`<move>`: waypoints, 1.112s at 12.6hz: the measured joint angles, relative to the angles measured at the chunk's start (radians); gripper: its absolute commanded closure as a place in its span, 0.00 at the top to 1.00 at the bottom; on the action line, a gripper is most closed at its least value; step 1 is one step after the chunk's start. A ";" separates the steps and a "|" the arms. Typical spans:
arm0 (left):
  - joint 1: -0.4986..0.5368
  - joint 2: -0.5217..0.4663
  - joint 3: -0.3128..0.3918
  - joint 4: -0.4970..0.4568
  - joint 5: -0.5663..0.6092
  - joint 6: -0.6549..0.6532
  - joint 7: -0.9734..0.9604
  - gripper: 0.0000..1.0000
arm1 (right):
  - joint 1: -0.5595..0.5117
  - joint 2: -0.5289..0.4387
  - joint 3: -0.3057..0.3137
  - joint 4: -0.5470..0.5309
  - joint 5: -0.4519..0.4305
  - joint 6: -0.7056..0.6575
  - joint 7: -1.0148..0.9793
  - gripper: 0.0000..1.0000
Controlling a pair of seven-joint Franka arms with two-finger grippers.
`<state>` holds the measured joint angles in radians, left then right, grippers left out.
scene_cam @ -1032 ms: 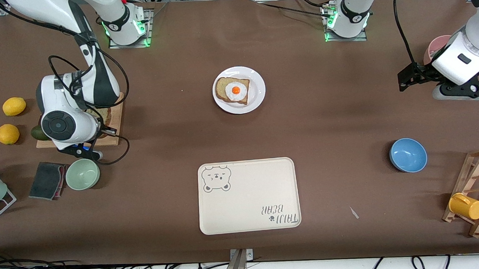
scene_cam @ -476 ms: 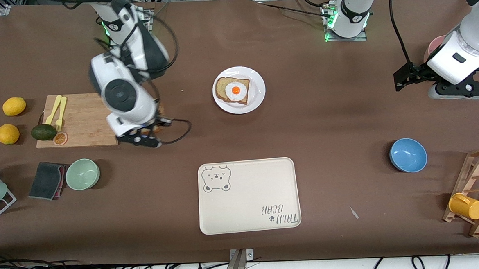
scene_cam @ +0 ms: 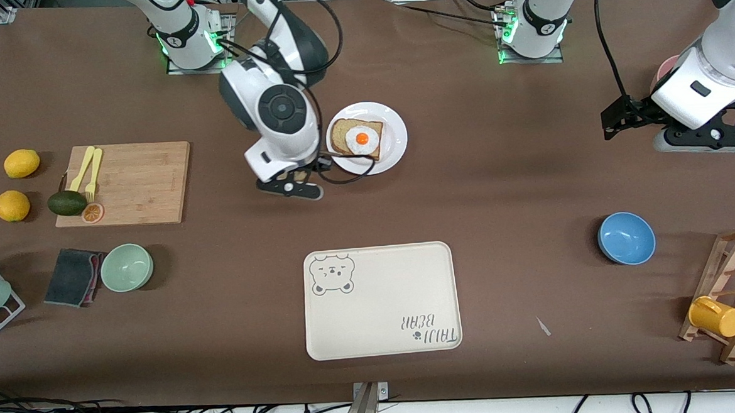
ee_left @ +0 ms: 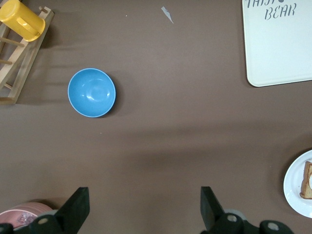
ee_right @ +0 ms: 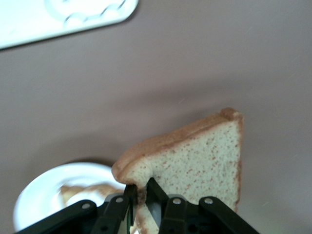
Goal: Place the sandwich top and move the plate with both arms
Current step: 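Carry the bread slice with the right gripper over the egg toast plate, then lower the bread onto the egg toast and open the right gripper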
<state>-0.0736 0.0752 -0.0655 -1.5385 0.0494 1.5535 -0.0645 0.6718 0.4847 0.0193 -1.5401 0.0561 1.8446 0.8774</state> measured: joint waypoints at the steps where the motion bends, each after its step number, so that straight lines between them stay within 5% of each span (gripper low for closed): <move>1: 0.000 0.000 -0.003 0.000 0.000 0.000 -0.001 1.00 | 0.036 0.026 0.005 0.027 0.013 0.001 0.045 0.00; 7: -0.001 -0.001 -0.018 0.051 0.000 0.001 -0.002 1.00 | 0.168 0.290 0.014 0.305 0.018 0.018 0.249 0.00; 14: 0.009 0.005 -0.021 0.049 0.000 -0.011 -0.006 1.00 | 0.192 0.330 0.024 0.336 0.053 -0.094 0.262 0.00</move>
<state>-0.0649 0.0806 -0.0862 -1.4899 0.0494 1.5424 -0.0700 0.8640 0.8146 0.0432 -1.2045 0.1091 1.7505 1.1391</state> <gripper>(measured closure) 0.000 0.877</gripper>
